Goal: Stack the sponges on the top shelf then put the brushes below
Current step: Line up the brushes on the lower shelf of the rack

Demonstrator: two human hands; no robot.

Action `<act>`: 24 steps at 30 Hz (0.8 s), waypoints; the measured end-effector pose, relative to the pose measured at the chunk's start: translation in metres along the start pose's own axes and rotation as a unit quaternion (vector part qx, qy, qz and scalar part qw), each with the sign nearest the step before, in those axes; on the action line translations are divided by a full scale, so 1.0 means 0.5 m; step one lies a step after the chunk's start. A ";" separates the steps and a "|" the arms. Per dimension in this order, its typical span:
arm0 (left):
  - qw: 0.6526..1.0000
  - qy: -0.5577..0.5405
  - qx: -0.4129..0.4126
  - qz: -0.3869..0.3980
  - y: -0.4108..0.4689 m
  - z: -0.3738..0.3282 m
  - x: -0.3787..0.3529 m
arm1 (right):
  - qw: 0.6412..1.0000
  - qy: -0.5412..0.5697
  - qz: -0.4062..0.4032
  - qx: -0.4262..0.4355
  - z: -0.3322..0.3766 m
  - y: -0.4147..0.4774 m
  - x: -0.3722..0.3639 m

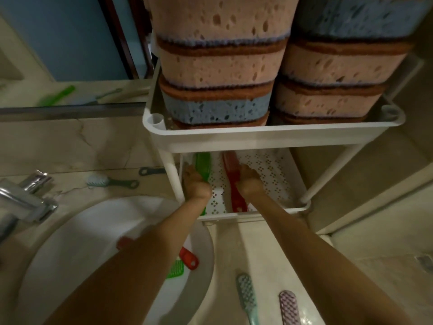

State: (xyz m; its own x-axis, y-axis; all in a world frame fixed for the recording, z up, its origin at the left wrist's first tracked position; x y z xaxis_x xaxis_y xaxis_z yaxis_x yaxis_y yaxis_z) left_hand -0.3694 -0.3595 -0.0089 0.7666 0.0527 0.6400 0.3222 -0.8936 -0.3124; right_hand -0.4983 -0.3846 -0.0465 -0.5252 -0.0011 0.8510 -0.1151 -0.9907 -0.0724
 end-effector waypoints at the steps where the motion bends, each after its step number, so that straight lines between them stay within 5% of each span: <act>1: 1.000 0.020 0.001 0.000 -0.003 0.000 -0.001 | 0.999 0.012 -0.026 0.018 0.000 -0.001 -0.006; 4: 0.999 0.037 0.015 -0.021 -0.019 -0.001 -0.002 | 0.998 0.010 -0.043 0.054 0.015 -0.012 -0.006; 8: 0.997 0.069 0.016 -0.018 -0.031 0.003 0.005 | 0.992 -0.053 0.049 0.103 0.047 -0.022 -0.013; 13: 0.998 0.056 0.020 0.006 -0.051 -0.002 0.016 | 0.989 0.015 -0.004 0.145 0.085 -0.053 -0.023; 17: 0.999 0.045 0.014 0.025 -0.075 -0.005 0.023 | 0.992 -0.010 0.092 0.084 0.075 -0.057 -0.008; 24: 0.995 0.015 -0.082 0.059 -0.183 0.052 0.089 | 0.984 0.074 -0.094 0.134 0.072 -0.184 0.024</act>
State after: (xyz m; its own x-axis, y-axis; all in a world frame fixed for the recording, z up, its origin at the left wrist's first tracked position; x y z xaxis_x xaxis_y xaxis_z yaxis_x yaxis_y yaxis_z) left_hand -0.3503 -0.2639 0.0302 0.7765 -0.0682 0.6264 0.1340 -0.9535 -0.2699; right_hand -0.4639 -0.2983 -0.0108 -0.6356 0.1857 0.7493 -0.0063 -0.9719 0.2355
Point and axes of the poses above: each hand's wrist, its own y-axis towards the middle knuckle, its own x-axis out of the back of the hand, z = x × y, the point moved 1 cm from there along y, towards the middle knuckle, and after that the axes turned 2 degrees about -z, right-handed, at the moved point
